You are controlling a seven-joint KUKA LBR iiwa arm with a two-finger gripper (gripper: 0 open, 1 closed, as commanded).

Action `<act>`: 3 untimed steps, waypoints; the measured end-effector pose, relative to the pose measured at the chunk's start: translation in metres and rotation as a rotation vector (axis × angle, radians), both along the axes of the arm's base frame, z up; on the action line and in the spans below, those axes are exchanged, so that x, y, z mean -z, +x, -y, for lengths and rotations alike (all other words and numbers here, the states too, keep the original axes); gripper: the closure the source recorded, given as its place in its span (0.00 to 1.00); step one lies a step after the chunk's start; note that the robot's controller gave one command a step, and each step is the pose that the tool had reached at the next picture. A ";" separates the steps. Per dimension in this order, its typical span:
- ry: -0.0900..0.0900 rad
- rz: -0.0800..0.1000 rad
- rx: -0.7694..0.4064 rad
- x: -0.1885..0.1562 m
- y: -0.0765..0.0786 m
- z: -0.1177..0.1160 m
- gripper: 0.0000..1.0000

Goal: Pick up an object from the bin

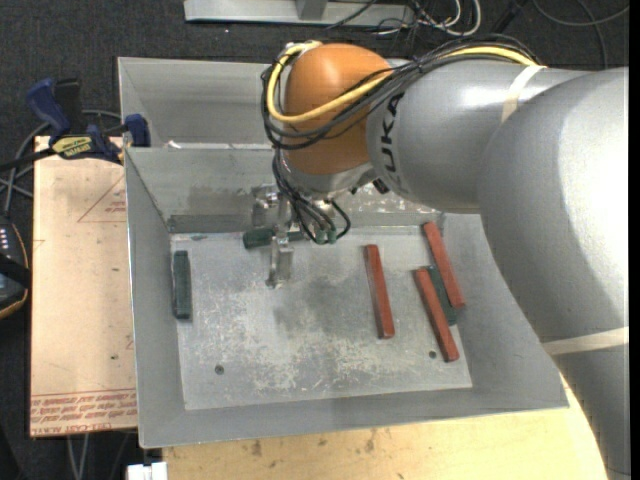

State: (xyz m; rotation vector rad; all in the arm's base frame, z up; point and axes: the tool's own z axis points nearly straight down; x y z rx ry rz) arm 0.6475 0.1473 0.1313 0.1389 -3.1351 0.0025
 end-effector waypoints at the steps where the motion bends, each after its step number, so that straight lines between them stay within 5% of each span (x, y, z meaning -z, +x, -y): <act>1: 0.002 0.003 -0.065 0.062 0.010 0.033 0.00; 2: 0.005 0.010 -0.066 0.057 0.011 0.030 1.00; 3: 0.004 0.015 -0.185 -0.101 -0.007 0.027 1.00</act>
Offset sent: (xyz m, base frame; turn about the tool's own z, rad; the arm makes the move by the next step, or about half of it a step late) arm 0.0094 -0.0307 -0.0590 -0.0692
